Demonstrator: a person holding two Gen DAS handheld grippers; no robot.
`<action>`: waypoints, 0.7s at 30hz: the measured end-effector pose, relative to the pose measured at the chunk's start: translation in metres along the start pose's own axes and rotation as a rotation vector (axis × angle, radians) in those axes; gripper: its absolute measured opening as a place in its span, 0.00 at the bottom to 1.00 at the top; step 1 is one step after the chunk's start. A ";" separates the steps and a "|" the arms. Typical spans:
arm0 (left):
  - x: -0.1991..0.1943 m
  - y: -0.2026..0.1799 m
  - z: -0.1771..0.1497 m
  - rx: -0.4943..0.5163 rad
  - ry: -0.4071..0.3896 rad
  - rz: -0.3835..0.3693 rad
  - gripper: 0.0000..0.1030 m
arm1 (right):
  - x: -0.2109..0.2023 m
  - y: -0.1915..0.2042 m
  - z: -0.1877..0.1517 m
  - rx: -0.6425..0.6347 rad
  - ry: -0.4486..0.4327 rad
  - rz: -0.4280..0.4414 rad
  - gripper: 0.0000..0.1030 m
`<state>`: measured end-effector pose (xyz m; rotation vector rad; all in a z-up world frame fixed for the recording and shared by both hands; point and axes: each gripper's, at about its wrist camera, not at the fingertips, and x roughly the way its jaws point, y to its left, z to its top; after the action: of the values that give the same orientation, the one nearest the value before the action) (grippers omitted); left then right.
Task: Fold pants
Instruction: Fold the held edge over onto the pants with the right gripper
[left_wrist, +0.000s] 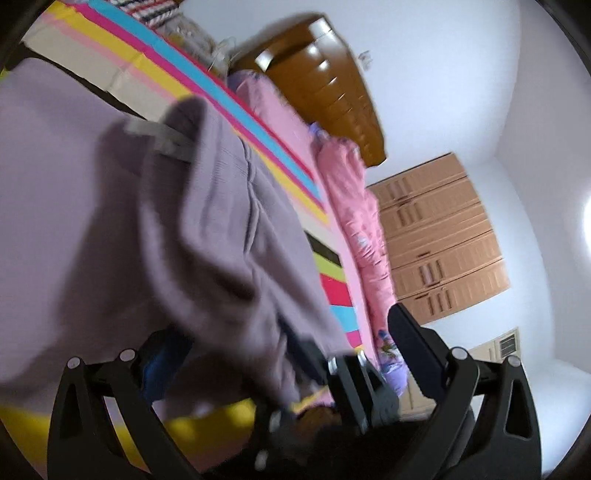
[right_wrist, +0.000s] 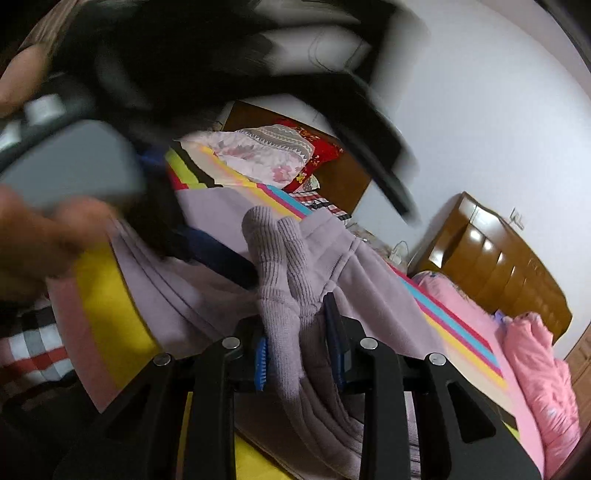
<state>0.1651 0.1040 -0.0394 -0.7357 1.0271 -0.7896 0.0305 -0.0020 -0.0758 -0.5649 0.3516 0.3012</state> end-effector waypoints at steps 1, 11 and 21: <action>0.014 0.000 0.006 0.007 0.017 0.066 0.98 | 0.000 0.000 0.001 -0.013 0.012 0.007 0.30; 0.028 0.015 0.002 0.041 0.003 0.198 0.92 | -0.087 -0.103 -0.060 0.287 -0.060 0.039 0.86; 0.039 0.003 0.000 0.089 -0.006 0.256 0.98 | -0.067 -0.116 -0.114 0.537 0.169 0.066 0.86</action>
<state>0.1780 0.0727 -0.0595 -0.5178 1.0500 -0.6070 -0.0144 -0.1719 -0.0848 -0.0500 0.5915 0.2105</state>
